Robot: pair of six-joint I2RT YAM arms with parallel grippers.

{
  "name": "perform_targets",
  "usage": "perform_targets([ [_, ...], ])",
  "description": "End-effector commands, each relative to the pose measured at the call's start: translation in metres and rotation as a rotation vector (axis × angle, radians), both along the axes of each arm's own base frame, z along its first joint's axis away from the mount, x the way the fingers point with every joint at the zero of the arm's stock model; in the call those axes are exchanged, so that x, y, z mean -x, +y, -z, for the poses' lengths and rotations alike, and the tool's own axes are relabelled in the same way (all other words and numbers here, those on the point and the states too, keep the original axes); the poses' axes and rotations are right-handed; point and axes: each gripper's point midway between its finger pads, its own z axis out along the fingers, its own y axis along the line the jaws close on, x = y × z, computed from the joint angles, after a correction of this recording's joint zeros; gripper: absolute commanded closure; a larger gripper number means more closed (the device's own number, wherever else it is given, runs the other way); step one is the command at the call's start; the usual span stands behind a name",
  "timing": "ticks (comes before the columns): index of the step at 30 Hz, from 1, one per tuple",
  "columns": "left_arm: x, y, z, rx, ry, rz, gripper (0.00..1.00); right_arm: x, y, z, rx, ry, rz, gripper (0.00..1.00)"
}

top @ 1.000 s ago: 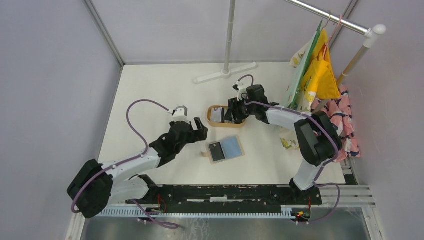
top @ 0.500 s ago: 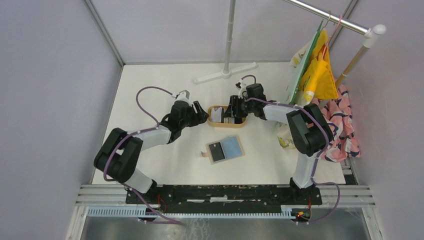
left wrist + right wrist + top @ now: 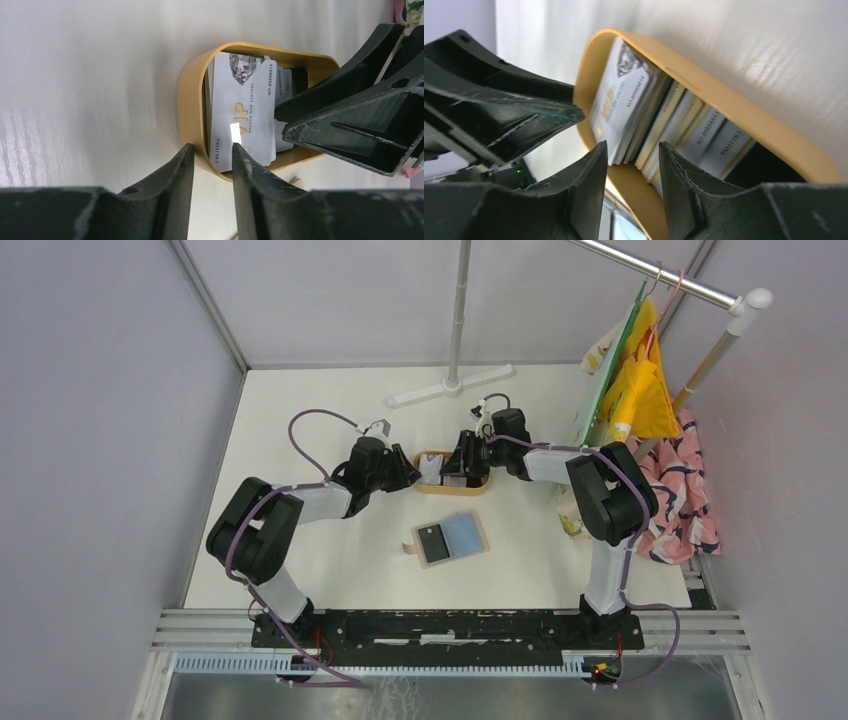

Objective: Put the credit cards into the card holder
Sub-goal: Move the storage box to the center of the board.

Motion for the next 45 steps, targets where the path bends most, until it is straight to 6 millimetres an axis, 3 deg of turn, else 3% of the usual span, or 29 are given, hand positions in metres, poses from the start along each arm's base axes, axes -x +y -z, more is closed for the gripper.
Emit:
perform_targets([
  [1, -0.011, -0.013, -0.017, 0.027, -0.069, 0.061, 0.64, -0.005, 0.017, -0.036, -0.152, -0.048, -0.043, 0.54],
  [7, -0.009, -0.013, -0.015, 0.024, -0.063, 0.066, 0.75, -0.002, 0.020, -0.058, -0.225, -0.081, -0.053, 0.54],
  [13, -0.006, -0.012, -0.014, 0.028, -0.054, 0.063, 0.80, -0.018, 0.002, -0.043, -0.042, -0.133, -0.015, 0.52],
  [20, -0.002, -0.017, -0.016, 0.054, -0.047, 0.075, 0.84, -0.014, 0.004, -0.033, -0.033, -0.107, -0.024, 0.50],
  [25, 0.002, -0.015, -0.014, 0.061, -0.032, 0.038, 0.89, -0.018, -0.006, -0.043, 0.018, -0.150, -0.017, 0.49],
  [30, 0.006, -0.016, -0.012, 0.066, -0.018, -0.008, 0.98, -0.006, -0.005, -0.047, -0.024, -0.142, -0.014, 0.47],
  [39, 0.014, -0.018, -0.019, 0.094, -0.019, -0.155, 0.98, 0.001, -0.004, -0.033, 0.014, -0.100, 0.008, 0.48],
  [45, 0.015, -0.003, -0.018, 0.096, -0.006, -0.261, 0.98, -0.005, -0.014, -0.050, 0.053, -0.169, 0.026, 0.47],
])
